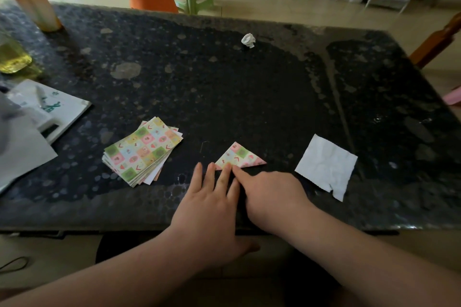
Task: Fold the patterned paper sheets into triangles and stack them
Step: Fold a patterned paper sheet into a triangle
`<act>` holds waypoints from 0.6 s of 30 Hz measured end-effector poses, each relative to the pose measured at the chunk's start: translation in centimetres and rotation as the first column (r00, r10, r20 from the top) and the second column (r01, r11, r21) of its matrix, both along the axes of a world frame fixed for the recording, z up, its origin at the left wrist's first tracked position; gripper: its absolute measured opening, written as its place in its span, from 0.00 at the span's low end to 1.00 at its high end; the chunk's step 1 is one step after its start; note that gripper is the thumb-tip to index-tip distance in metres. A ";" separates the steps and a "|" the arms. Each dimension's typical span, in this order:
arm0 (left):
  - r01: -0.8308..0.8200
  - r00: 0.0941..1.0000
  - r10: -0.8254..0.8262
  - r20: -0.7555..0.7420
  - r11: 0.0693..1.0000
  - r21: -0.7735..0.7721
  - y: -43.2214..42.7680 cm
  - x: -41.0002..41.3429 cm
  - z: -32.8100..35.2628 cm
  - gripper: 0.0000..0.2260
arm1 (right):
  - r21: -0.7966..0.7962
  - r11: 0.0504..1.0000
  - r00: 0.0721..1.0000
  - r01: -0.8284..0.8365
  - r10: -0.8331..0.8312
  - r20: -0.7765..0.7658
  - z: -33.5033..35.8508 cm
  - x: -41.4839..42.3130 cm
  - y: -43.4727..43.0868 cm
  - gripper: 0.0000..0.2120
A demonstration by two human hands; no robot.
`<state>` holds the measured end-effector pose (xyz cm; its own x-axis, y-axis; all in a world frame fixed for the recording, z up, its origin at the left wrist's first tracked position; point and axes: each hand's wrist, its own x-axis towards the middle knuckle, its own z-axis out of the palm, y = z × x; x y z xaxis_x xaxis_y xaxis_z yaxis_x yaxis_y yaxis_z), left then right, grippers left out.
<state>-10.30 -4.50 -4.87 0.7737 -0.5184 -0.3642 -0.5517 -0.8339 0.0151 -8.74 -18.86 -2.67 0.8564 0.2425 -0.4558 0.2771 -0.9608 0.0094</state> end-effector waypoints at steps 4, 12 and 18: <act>0.041 0.999 -0.041 0.012 0.999 0.013 0.0 0.0 -0.2 0.55 | 0.002 0.999 0.998 0.054 -0.054 -0.038 0.5 -0.2 -0.2 0.37; 0.032 0.999 -0.032 -0.007 0.999 0.001 -0.3 0.1 -0.2 0.54 | 0.003 0.987 0.987 0.158 -0.157 -0.040 0.7 -0.3 -1.4 0.36; 0.014 1.000 -0.014 -0.009 0.998 -0.054 -0.1 0.3 -0.3 0.51 | -0.023 0.968 0.966 0.249 -0.250 -0.057 1.7 -0.4 -2.7 0.36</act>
